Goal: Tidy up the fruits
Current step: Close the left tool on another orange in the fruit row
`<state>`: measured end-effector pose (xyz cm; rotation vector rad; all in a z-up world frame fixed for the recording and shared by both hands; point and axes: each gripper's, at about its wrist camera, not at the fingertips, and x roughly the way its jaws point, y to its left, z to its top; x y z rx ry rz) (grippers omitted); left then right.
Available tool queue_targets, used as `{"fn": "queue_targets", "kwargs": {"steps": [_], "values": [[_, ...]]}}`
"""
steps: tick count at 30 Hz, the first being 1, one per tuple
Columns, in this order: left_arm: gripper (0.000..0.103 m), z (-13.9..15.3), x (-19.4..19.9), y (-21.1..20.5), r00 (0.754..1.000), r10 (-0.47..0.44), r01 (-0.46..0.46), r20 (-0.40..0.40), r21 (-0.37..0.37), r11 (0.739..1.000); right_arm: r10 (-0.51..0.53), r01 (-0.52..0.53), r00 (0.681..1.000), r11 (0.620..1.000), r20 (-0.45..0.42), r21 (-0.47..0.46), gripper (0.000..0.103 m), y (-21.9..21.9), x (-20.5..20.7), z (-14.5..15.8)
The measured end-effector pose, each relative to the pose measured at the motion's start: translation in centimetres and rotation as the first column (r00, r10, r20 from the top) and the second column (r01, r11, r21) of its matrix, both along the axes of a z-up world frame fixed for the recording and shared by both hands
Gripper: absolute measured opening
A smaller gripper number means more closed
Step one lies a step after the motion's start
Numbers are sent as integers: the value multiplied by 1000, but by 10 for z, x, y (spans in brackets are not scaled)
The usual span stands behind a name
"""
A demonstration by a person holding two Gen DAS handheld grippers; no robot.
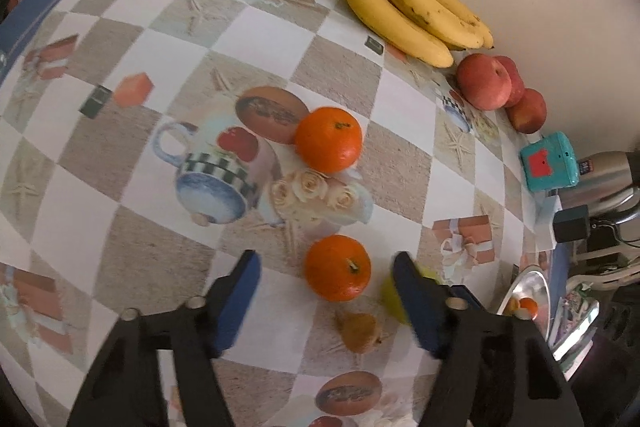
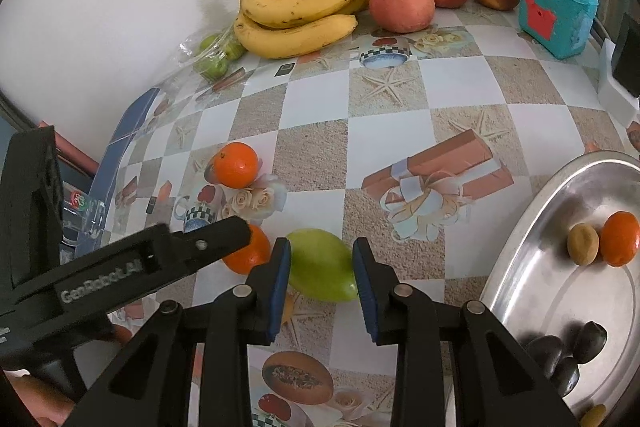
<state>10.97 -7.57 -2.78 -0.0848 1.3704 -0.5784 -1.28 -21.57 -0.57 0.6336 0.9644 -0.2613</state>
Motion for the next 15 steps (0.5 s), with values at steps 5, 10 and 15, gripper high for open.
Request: {"fn": "queue_targets", "kwargs": {"steps": [5, 10, 15], "values": [[44, -6, 0, -4, 1000, 6, -6, -21, -21, 1000, 1, -1, 1000, 1000, 2, 3, 33, -1, 0, -1], [38, -6, -1, -3, 999, 16, -18, -42, -37, 999, 6, -6, 1000, 1000, 3, -9, 33, 0, 1, 0], [38, -5, 2, 7, 997, 47, -48, -57, -5, 999, 20, -20, 1000, 999, -10, -26, 43, 3, 3, -3]]}}
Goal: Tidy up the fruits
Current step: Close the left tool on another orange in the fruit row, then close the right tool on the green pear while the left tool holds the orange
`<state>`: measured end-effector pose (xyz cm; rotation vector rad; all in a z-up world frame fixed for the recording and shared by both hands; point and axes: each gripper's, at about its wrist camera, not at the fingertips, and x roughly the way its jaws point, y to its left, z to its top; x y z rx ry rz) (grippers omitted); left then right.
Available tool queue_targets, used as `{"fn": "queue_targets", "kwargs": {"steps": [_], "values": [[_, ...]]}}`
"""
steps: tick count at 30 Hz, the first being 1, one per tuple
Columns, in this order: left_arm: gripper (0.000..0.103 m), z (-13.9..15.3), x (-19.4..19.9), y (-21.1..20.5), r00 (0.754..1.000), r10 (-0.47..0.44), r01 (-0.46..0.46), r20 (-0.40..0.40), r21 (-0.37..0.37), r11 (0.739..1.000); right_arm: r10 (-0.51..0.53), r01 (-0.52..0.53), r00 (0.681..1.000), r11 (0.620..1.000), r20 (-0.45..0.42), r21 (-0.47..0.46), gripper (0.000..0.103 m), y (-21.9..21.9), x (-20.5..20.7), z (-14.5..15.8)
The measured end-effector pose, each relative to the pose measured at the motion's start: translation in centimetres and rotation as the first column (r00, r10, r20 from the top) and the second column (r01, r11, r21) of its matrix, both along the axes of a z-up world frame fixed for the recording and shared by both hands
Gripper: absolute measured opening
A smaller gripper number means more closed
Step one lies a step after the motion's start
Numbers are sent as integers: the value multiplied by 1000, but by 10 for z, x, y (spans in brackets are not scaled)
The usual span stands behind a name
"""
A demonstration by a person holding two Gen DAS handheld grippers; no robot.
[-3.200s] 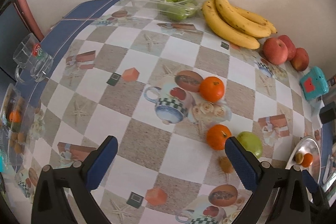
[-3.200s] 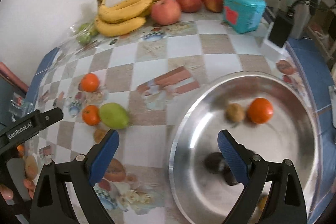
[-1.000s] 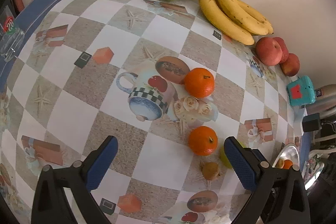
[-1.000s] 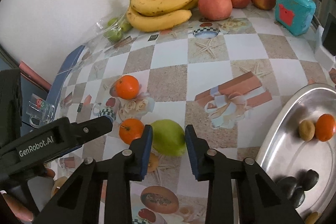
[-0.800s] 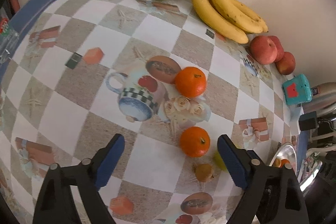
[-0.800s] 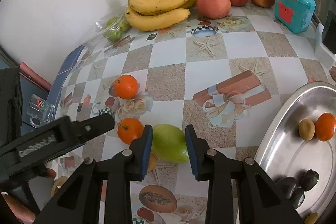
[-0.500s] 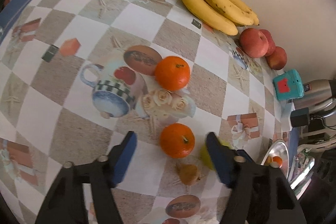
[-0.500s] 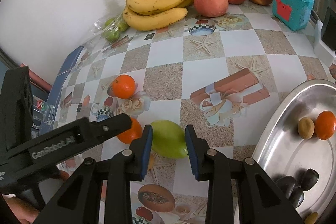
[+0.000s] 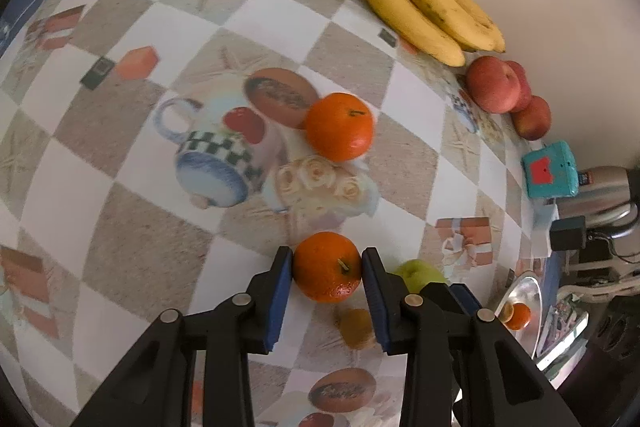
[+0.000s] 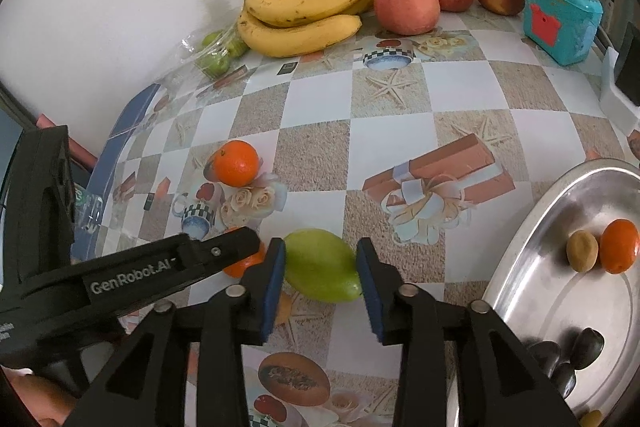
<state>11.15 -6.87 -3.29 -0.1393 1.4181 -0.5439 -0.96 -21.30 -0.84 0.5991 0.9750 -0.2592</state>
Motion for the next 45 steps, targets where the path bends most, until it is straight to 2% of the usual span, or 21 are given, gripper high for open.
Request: {"fn": "queue_targets", "kwargs": {"steps": [6, 20, 25, 35, 42, 45], "values": [[38, 2, 5, 14, 999, 41, -41, 1, 38, 998, 26, -28, 999, 999, -28, -44, 50, 6, 4, -3], [38, 1, 5, 16, 999, 47, -47, -7, 35, 998, 75, -78, 995, 996, -64, -49, 50, 17, 11, -14], [38, 2, 5, 16, 999, 46, -45, -6, 36, 998, 60, -62, 997, 997, -57, -39, 46, 14, 9, -16], [38, 1, 5, 15, 999, 42, -42, -7, 36, 998, 31, -31, 999, 1000, -43, -3, 46, 10, 6, -16], [38, 6, 3, 14, 999, 36, -35, -14, 27, 999, 4, -4, 1000, 1000, 18, 6, 46, 3, 0, 2], [38, 18, 1, 13, 1000, 24, -24, 17, 15, 1000, -4, 4, 1000, 1000, 27, 0, 46, 2, -3, 10]]}}
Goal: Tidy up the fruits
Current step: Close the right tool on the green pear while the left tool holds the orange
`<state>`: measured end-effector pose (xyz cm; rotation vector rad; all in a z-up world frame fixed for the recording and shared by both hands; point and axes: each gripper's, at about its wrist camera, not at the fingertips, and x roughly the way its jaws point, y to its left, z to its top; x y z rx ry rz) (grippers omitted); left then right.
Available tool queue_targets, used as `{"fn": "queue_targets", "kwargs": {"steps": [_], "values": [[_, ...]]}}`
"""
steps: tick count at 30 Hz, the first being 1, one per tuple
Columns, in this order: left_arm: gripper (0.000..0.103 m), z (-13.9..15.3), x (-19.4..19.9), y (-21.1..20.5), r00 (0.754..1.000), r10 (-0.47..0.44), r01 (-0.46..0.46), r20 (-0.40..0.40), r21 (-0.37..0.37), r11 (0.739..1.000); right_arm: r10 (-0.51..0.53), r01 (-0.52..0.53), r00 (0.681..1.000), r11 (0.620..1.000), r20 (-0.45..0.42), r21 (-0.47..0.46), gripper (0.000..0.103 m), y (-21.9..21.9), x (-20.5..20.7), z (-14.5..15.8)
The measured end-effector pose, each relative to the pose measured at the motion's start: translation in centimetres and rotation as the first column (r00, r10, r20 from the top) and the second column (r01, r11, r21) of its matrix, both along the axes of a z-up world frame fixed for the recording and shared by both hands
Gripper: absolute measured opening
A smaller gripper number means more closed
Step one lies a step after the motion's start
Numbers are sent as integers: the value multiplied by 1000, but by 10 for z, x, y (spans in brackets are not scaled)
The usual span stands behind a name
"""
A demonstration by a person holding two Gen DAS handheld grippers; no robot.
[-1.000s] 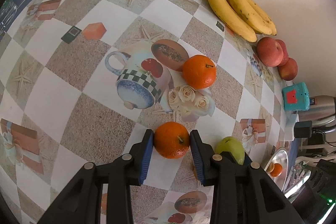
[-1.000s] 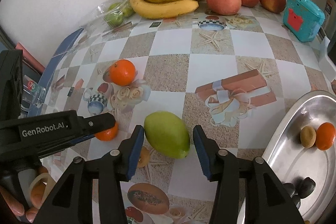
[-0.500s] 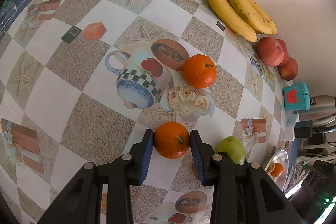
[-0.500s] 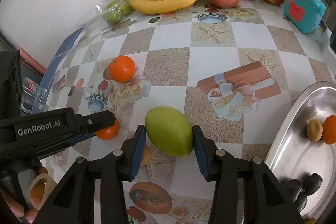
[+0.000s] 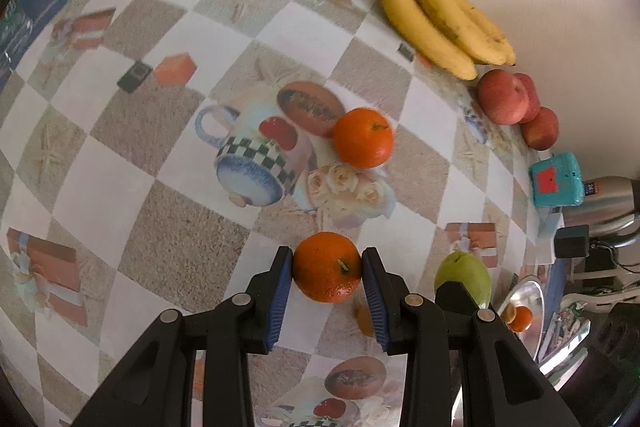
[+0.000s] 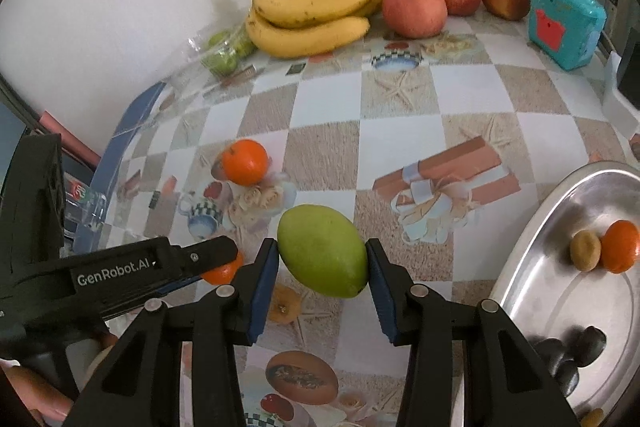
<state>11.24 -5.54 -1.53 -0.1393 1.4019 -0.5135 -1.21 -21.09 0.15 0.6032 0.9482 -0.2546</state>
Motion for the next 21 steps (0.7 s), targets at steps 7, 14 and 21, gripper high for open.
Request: {"fn": "queue_targets", "kwargs": {"steps": [7, 14, 21], "values": [[38, 20, -6, 2, 999, -12, 13, 44, -25, 1000, -46, 46, 999, 999, -3, -11, 46, -4, -12, 20], [38, 35, -16, -1, 997, -28, 31, 78, -41, 999, -92, 92, 995, 996, -26, -17, 46, -8, -29, 34], [38, 40, -26, -2, 995, -46, 50, 90, -46, 998, -109, 107, 994, 993, -26, -58, 45, -8, -44, 47]]}}
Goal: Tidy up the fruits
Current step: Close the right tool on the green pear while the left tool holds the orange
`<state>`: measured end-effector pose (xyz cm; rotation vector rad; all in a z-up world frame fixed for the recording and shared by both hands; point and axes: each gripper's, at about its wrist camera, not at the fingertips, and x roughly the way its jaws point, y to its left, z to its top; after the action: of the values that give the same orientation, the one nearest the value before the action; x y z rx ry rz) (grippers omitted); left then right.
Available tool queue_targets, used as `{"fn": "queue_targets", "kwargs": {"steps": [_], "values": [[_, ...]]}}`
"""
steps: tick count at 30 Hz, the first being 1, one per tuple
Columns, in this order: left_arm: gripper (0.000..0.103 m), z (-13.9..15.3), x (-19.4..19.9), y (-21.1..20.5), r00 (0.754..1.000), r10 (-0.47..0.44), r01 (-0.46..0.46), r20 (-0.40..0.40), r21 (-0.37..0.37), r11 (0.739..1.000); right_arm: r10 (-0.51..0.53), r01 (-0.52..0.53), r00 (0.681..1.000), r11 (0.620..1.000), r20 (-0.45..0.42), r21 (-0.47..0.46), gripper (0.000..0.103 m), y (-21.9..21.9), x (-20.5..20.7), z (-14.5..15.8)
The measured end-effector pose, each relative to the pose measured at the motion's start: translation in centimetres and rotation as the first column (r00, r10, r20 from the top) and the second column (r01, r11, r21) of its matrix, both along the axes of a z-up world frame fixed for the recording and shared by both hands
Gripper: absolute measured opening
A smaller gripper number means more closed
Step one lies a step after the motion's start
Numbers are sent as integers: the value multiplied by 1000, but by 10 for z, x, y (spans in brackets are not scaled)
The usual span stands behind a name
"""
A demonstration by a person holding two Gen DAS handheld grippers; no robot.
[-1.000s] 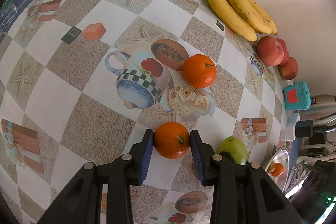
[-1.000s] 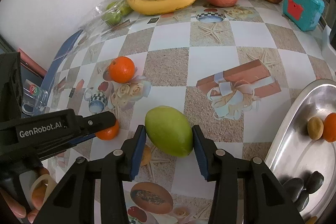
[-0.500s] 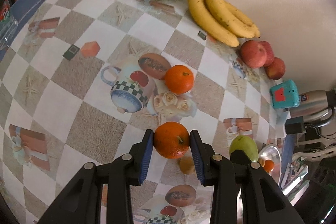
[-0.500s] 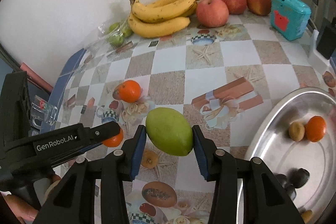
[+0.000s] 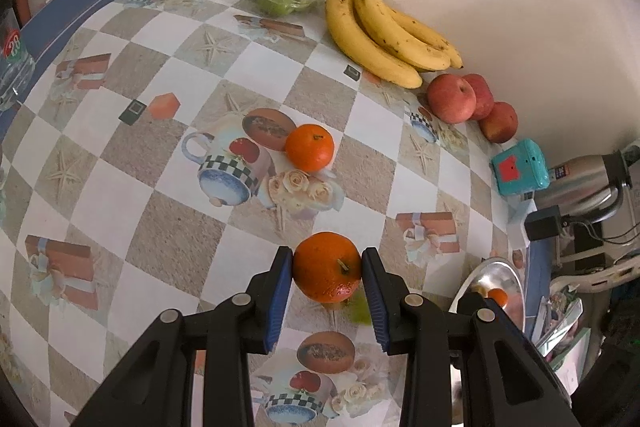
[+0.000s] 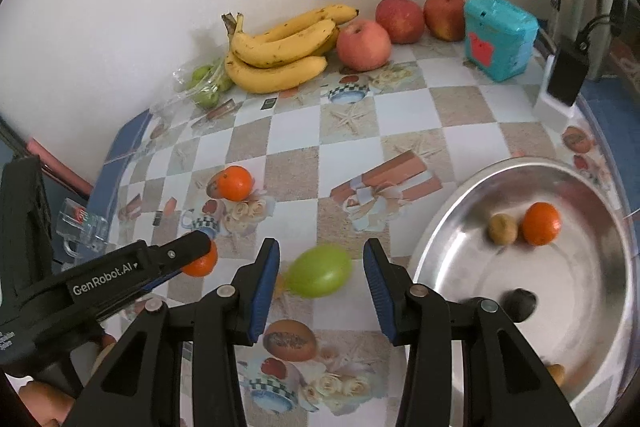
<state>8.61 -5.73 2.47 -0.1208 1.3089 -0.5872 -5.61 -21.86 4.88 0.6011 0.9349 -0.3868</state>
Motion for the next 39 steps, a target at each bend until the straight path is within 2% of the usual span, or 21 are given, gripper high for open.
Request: {"fn": "queue_targets", "kwargs": {"steps": [13, 22, 31, 39], "values": [[38, -15, 4, 7, 998, 32, -31, -48, 15, 999, 82, -80, 996, 995, -31, 64, 45, 6, 19, -30], [38, -19, 7, 9, 997, 44, -43, -64, 18, 999, 136, -126, 988, 984, -75, 123, 47, 16, 39, -64], [38, -22, 9, 10, 996, 52, -50, -71, 24, 998, 147, -140, 988, 979, -43, 147, 47, 19, 48, -76], [38, -24, 10, 11, 996, 56, -54, -75, 29, 998, 144, -141, 990, 981, -14, 132, 47, 20, 49, -75]]}}
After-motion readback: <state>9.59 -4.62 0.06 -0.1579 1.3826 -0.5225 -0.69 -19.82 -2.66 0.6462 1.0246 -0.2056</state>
